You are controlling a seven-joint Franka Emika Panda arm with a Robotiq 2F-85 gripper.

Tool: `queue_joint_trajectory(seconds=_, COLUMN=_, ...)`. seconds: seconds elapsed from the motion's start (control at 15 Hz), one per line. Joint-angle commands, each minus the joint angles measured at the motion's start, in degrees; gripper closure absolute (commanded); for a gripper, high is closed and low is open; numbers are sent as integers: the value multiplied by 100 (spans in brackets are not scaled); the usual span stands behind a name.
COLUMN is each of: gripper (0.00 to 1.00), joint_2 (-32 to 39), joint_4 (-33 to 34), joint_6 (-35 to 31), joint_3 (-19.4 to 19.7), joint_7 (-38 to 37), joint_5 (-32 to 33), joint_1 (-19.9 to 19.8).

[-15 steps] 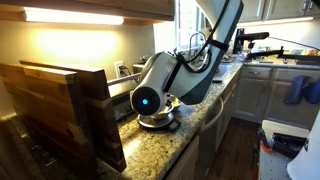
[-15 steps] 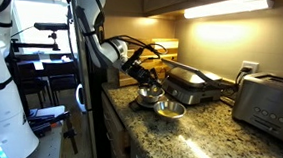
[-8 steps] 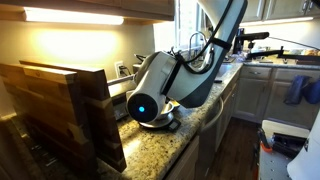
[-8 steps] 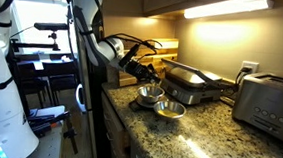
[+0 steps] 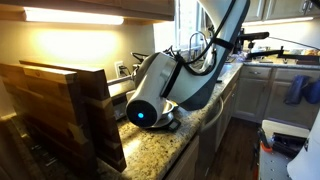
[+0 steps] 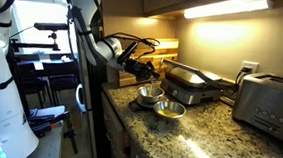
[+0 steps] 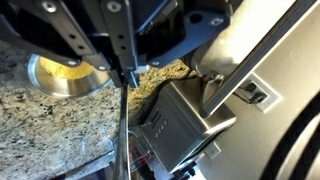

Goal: Take the spoon and use it to scoop the contents from the right silver bowl and into the left silver bowl then put the spoon next to the right silver bowl

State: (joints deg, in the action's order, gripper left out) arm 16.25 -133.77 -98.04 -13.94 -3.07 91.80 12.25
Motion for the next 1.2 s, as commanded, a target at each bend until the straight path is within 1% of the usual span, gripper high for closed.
queue_joint_trajectory(seconds=0.0, gripper=98, joint_2=-230, joint_4=-279, joint_6=327, joint_3=-11, joint_7=153, joint_5=164, joint_1=102)
queue_joint_trajectory(seconds=0.4, gripper=98, joint_2=-105, joint_4=-353, joint_6=867, joint_3=-16, joint_7=254, joint_5=444, joint_1=190)
queue_joint_trajectory(seconds=0.8, gripper=98, joint_2=-8, joint_4=-427, joint_6=1269, joint_3=-58, joint_7=327, joint_5=630, joint_1=239)
queue_joint_trajectory(seconds=1.13, gripper=98, joint_2=7, joint_4=-509, joint_6=1438, joint_3=-83, joint_7=386, joint_5=716, joint_1=221)
